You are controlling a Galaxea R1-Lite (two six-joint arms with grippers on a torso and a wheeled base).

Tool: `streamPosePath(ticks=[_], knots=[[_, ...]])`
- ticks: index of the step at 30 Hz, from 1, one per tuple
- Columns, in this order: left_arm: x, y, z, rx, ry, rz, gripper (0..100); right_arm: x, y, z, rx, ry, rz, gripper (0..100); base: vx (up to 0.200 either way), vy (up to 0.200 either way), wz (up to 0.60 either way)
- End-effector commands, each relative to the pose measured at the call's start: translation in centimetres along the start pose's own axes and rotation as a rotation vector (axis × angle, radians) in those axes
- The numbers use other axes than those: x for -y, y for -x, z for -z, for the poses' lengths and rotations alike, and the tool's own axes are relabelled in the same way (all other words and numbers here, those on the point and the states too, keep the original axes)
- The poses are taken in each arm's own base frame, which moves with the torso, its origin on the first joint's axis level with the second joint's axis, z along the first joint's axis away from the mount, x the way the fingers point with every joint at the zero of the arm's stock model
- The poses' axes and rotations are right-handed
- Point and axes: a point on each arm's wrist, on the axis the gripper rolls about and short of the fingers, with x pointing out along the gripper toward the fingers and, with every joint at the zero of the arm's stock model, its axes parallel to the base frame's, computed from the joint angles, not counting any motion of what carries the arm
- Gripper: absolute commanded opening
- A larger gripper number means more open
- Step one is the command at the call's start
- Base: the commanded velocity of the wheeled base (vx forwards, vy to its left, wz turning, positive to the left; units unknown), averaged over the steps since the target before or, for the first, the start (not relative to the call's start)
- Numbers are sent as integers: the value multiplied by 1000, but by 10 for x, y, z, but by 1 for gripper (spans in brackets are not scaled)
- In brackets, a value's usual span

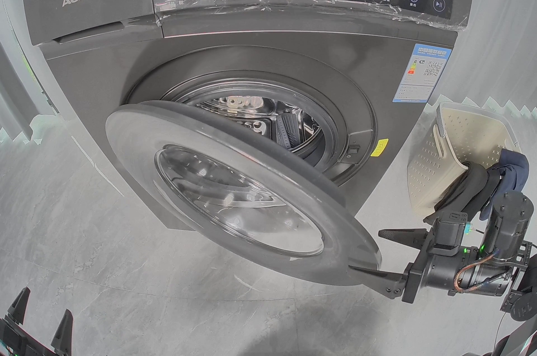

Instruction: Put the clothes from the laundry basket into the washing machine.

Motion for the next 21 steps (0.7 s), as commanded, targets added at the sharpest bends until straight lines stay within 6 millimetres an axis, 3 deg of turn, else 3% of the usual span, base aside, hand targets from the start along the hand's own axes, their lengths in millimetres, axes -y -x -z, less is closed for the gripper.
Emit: streamPosePath(ticks=[1,4,12,19,21], knots=[[0,0,5,2,-1,-1,100,5,-14,-2,-10,-3,11,100,-200,0,0],[0,0,5,2,-1,-1,100,4,-21,5,-46,-4,0,100,-200,0,0],[0,0,5,2,-1,-1,100,-23,-24,10,-22,17,-131,100,0,0,0],[0,0,5,2,1,1,100,-9,-26,3,11,7,-64,100,0,0,0],[0,0,5,2,1,1,100,-6,-29,2,14,8,-51,100,-200,0,0]])
